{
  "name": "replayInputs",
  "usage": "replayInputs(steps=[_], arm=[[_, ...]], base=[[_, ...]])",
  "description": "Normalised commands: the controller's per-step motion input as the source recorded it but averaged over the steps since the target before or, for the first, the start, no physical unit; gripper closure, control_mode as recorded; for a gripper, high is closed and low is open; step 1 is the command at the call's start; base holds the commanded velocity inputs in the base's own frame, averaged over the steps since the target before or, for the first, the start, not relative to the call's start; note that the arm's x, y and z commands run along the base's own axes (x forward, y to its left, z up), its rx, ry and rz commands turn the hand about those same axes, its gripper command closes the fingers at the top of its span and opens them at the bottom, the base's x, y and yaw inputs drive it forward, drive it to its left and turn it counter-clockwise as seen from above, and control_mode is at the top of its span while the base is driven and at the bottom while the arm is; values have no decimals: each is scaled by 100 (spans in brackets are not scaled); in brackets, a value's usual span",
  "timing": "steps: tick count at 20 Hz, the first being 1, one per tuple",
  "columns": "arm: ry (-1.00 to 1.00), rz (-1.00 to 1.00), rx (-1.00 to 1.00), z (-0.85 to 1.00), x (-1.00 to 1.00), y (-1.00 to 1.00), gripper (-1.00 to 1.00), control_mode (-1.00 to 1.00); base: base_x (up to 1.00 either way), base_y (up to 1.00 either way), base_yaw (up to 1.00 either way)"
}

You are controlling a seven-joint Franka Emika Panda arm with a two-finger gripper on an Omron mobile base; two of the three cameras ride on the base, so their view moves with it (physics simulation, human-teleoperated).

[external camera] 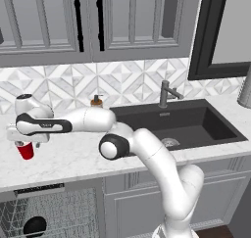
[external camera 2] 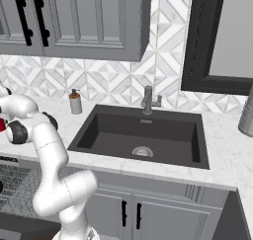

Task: Pick up the cup and bowl from the counter, place them in the dishwasher, and close the dishwasher door.

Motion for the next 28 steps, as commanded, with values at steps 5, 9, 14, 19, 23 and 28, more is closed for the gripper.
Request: replayInputs(steps=[5,9,14,19,23,28], arm=[[0,0,0,0,0,0,100,-100],[0,0,0,0,0,0,100,-100],[0,0,0,-4,-4,0,100,-100],[-11,0,7,-2,-90,-29,100,-100],[-19,0,13,0,-100,-49,100,-100],[-24,0,15,0,-100,-67,100,-100]], base=[[0,0,0],[0,0,0],[0,0,0],[0,0,0],[0,0,0],[0,0,0]])
